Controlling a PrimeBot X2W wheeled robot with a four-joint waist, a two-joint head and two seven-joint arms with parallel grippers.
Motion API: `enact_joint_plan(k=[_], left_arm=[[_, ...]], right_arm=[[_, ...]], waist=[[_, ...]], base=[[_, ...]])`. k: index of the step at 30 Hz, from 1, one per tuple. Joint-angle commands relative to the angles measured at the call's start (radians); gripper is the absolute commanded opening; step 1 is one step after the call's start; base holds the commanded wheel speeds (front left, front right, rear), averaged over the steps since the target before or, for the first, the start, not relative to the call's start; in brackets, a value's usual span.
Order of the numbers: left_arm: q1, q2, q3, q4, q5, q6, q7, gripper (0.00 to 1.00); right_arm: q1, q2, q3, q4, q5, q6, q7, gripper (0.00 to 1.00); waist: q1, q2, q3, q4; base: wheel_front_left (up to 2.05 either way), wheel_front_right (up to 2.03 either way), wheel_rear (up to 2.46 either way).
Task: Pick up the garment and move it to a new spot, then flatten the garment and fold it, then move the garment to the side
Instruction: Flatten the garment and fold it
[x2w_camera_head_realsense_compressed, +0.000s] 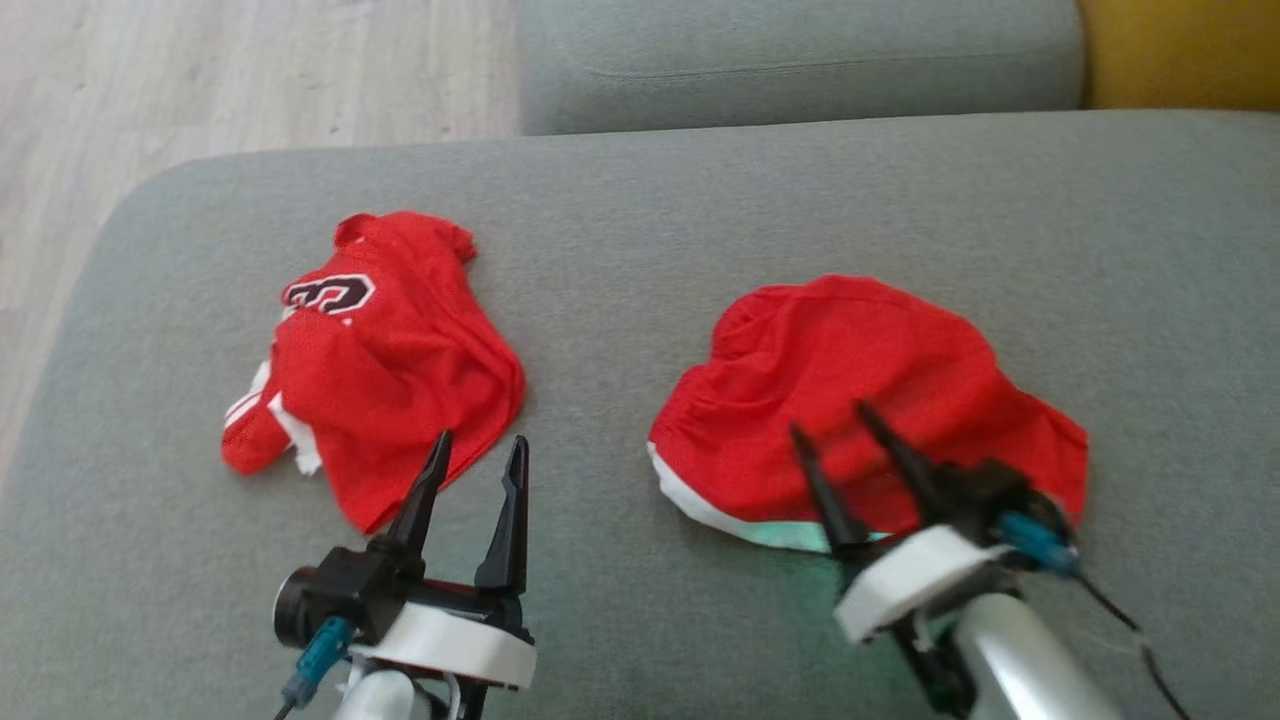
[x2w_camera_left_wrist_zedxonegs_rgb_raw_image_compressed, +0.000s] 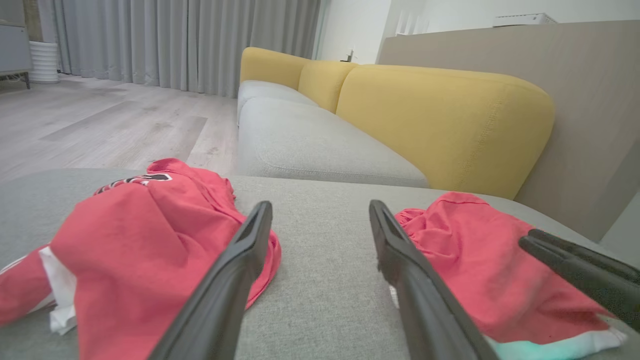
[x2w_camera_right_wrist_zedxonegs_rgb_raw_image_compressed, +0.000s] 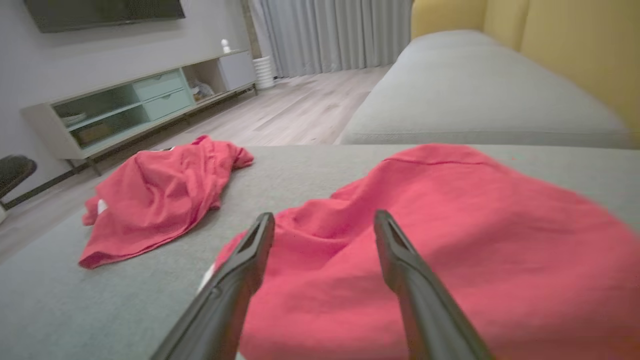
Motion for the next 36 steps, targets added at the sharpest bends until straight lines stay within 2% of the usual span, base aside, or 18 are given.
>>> enact_joint_plan(k=[1, 7, 10, 21, 34, 35, 36], left_arm=[[-0.011, -0.001, 0.035, -0.037, 0.000, 0.008, -0.010, 1.00], [-0.007, -0.001, 0.038, -0.038, 0.010, 0.002, -0.010, 1.00], [-0.003, -0.001, 0.042, -0.033, 0.010, 0.001, -0.010, 1.00], [-0.007, -0.001, 0.037, -0.023, 0.022, -0.011, -0.010, 1.00], [-0.034, -0.001, 0.020, -0.016, 0.040, -0.023, -0.010, 1.00], [-0.036, -0.001, 0.020, -0.015, 0.041, -0.024, -0.010, 1.00], [-0.039, -0.001, 0.020, -0.014, 0.043, -0.024, -0.010, 1.00]], right_arm=[[0.020, 0.003, -0.041, -0.058, -0.033, -0.001, -0.023, 1.00], [0.150, 0.003, -0.251, -0.163, -0.086, -0.001, -0.041, 1.00], [0.212, 0.003, -0.320, -0.158, -0.096, -0.001, -0.038, 1.00], [0.211, 0.003, -0.367, -0.110, -0.078, -0.001, -0.036, 1.00], [0.066, 0.003, -0.457, 0.148, -0.092, -0.001, 0.033, 1.00], [0.059, 0.003, -0.457, 0.161, -0.092, -0.001, 0.032, 0.83], [0.051, 0.003, -0.456, 0.174, -0.093, -0.001, 0.031, 0.22]], waist=[[0.0000, 0.0000, -0.004, -0.021], [0.0000, 0.0000, -0.010, -0.070], [0.0000, 0.0000, -0.011, -0.094], [0.0000, 0.0000, -0.001, -0.126], [0.0000, 0.0000, 0.052, -0.073], [0.0000, 0.0000, 0.054, -0.070], [0.0000, 0.0000, 0.056, -0.069]], base=[[0.00, 0.00, 0.00], [0.00, 0.00, 0.00], [0.00, 0.00, 0.00], [0.00, 0.00, 0.00], [0.00, 0.00, 0.00], [0.00, 0.00, 0.00], [0.00, 0.00, 0.00]])
